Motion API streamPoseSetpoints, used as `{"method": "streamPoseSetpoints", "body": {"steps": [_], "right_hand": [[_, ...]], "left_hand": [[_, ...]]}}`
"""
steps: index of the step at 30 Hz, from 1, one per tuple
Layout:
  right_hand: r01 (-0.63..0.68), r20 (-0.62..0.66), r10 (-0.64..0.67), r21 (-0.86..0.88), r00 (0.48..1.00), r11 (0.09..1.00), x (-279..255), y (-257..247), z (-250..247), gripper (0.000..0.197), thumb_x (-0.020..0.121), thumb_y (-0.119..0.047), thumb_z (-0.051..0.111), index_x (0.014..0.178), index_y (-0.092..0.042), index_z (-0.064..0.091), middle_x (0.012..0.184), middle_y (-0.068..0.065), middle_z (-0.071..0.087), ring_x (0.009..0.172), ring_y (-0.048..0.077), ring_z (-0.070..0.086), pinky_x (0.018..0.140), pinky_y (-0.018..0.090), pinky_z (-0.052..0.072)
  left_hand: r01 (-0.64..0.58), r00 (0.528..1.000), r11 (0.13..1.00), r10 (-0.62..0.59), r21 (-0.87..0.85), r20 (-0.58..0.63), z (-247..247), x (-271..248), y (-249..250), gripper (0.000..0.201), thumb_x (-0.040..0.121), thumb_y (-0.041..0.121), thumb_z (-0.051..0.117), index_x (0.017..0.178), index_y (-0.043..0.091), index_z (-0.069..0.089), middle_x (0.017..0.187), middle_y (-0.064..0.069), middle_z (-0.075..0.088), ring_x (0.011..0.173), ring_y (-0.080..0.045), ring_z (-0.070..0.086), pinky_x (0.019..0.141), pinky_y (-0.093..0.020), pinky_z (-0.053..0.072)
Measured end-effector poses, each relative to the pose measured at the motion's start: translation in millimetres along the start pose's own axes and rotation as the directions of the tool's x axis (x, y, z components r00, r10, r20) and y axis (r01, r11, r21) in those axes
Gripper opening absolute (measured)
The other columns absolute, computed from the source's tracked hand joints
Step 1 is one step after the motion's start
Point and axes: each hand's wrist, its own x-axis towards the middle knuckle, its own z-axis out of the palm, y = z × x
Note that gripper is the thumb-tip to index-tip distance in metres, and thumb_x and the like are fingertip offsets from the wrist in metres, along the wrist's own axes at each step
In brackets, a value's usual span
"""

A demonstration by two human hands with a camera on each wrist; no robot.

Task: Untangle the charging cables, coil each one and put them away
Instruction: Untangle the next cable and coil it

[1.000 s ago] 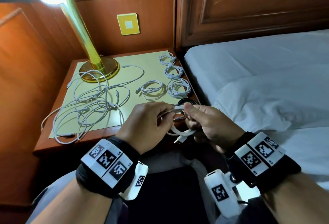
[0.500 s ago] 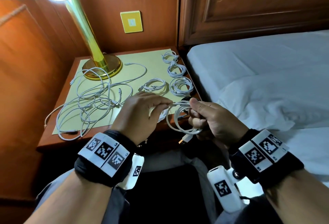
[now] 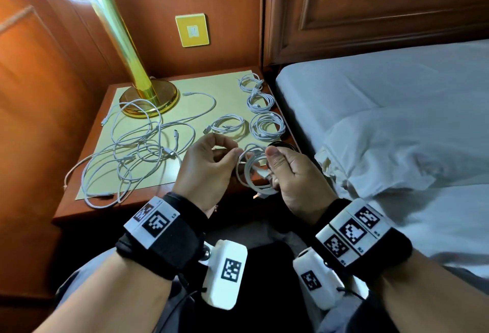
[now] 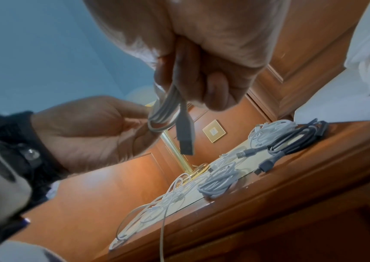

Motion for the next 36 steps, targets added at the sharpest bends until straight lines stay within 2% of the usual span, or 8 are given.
{"method": "streamPoseSetpoints", "body": {"steps": [4, 8, 16, 18, 22, 28, 32, 36], "right_hand": [[0.044, -0.025, -0.048, -0.143, 0.999, 0.989, 4, 2, 3, 0.052, 0.094, -0.055, 0.035, 0.101, -0.014, 0.067, 0.083, -0.006, 0.072, 0.077, 0.009, 0.067, 0.076, 0.034, 0.054], [0.066, -0.040, -0.077, -0.225, 0.996, 0.972, 8, 3, -1, 0.032, 0.100, -0.046, 0.039, 0.075, -0.031, 0.052, 0.059, -0.029, 0.056, 0.057, -0.001, 0.054, 0.059, 0.016, 0.040], [0.091, -0.084, -0.114, -0.234, 0.990, 0.968, 11, 9, -4, 0.028, 0.102, -0.043, 0.040, 0.080, -0.032, 0.052, 0.054, -0.024, 0.054, 0.053, 0.002, 0.050, 0.058, 0.021, 0.037], [0.078, -0.087, -0.100, -0.231, 0.991, 0.970, 10, 9, -5, 0.030, 0.103, -0.042, 0.040, 0.076, -0.033, 0.050, 0.054, -0.027, 0.054, 0.053, -0.001, 0.051, 0.056, 0.016, 0.034], [0.084, -0.108, -0.110, -0.223, 0.988, 0.971, 13, 8, -7, 0.034, 0.103, -0.041, 0.041, 0.070, -0.034, 0.047, 0.057, -0.019, 0.055, 0.055, 0.000, 0.051, 0.056, 0.014, 0.036], [-0.003, -0.174, -0.036, -0.217, 0.984, 0.976, 21, 5, -15, 0.037, 0.104, -0.040, 0.041, 0.073, -0.023, 0.051, 0.061, -0.006, 0.053, 0.055, 0.003, 0.049, 0.057, 0.015, 0.036], [-0.091, -0.257, 0.054, -0.134, 0.965, 0.987, 27, 1, -30, 0.043, 0.104, -0.044, 0.040, 0.069, -0.022, 0.048, 0.063, -0.005, 0.054, 0.057, 0.008, 0.048, 0.062, 0.028, 0.037], [-0.116, -0.274, 0.143, 0.112, 0.951, 0.987, 26, 1, -27, 0.047, 0.103, -0.044, 0.045, 0.062, -0.020, 0.045, 0.053, -0.009, 0.049, 0.050, 0.007, 0.043, 0.063, 0.027, 0.035]], "left_hand": [[0.007, 0.998, 0.999, -0.005, -0.044, 0.059, 2, 0, 0, 0.026, 0.085, 0.030, 0.077, 0.091, 0.011, 0.062, 0.081, -0.014, 0.070, 0.076, -0.028, 0.064, 0.083, -0.051, 0.053], [0.027, 0.986, 1.000, -0.029, 0.014, 0.165, 10, -5, -1, 0.065, 0.049, 0.038, 0.085, 0.103, 0.012, 0.059, 0.084, -0.010, 0.071, 0.076, -0.025, 0.066, 0.079, -0.044, 0.054], [-0.106, 0.972, 0.963, 0.047, 0.249, 0.231, 10, 4, -5, 0.038, 0.073, 0.014, 0.079, 0.101, 0.025, 0.057, 0.099, -0.007, 0.069, 0.081, -0.023, 0.074, 0.070, -0.039, 0.058], [-0.147, 0.982, 0.929, 0.094, 0.340, 0.165, 8, 4, -8, 0.035, 0.076, 0.017, 0.084, 0.099, 0.026, 0.059, 0.097, 0.001, 0.069, 0.080, -0.013, 0.074, 0.068, -0.030, 0.058], [-0.109, 0.994, 0.874, 0.107, 0.474, 0.032, 2, 4, -6, 0.035, 0.070, 0.039, 0.089, 0.080, 0.022, 0.061, 0.076, 0.002, 0.071, 0.065, -0.017, 0.072, 0.063, -0.038, 0.059], [0.067, 0.986, 0.973, -0.098, 0.222, 0.134, 7, 2, -2, 0.026, 0.079, 0.011, 0.083, 0.082, 0.005, 0.057, 0.072, -0.014, 0.074, 0.060, -0.023, 0.069, 0.056, -0.031, 0.057], [0.089, 0.956, 0.986, -0.125, 0.144, 0.264, 8, 0, 0, 0.027, 0.079, 0.004, 0.080, 0.087, 0.004, 0.054, 0.063, -0.008, 0.069, 0.058, -0.022, 0.067, 0.054, -0.027, 0.057], [0.178, 0.929, 0.983, -0.181, 0.040, 0.323, 12, 1, -1, 0.032, 0.077, 0.002, 0.077, 0.099, 0.002, 0.054, 0.065, -0.010, 0.067, 0.055, -0.021, 0.066, 0.053, -0.027, 0.056]]}}
